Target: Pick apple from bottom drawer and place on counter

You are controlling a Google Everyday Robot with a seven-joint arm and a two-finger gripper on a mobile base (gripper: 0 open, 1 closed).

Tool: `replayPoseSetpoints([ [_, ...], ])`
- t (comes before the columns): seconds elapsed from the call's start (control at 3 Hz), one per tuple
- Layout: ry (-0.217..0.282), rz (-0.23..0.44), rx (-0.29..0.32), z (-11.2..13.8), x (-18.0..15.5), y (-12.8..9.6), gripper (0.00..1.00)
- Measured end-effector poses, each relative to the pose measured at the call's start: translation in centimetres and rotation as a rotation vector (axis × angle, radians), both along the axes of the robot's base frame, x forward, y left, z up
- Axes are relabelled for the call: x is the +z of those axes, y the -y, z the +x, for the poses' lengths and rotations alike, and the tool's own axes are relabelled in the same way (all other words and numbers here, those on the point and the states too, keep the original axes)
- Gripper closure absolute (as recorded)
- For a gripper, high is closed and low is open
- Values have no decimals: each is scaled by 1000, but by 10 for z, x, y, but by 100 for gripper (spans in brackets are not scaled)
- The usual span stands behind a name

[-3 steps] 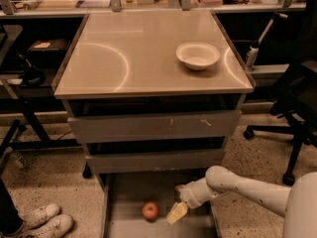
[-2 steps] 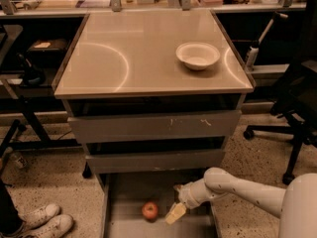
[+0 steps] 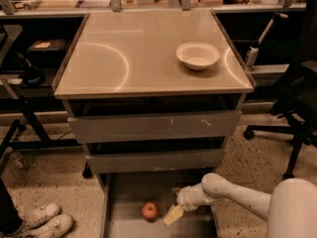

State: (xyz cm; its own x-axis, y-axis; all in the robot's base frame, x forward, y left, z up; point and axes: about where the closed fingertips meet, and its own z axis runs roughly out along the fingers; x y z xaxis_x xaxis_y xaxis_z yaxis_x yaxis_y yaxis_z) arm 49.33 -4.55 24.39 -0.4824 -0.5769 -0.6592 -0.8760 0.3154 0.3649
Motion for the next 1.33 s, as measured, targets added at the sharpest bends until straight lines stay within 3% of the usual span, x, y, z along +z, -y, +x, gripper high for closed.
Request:
replayPoseSetpoints([
  [0.33, -20, 37, 5, -7, -12, -6, 0],
  [0.67, -30, 115, 5, -9, -33, -20, 0],
  [1.0, -20, 173, -8, -3, -51, -32, 0],
  [1.33, -42, 209, -10, 0, -67, -42, 0],
])
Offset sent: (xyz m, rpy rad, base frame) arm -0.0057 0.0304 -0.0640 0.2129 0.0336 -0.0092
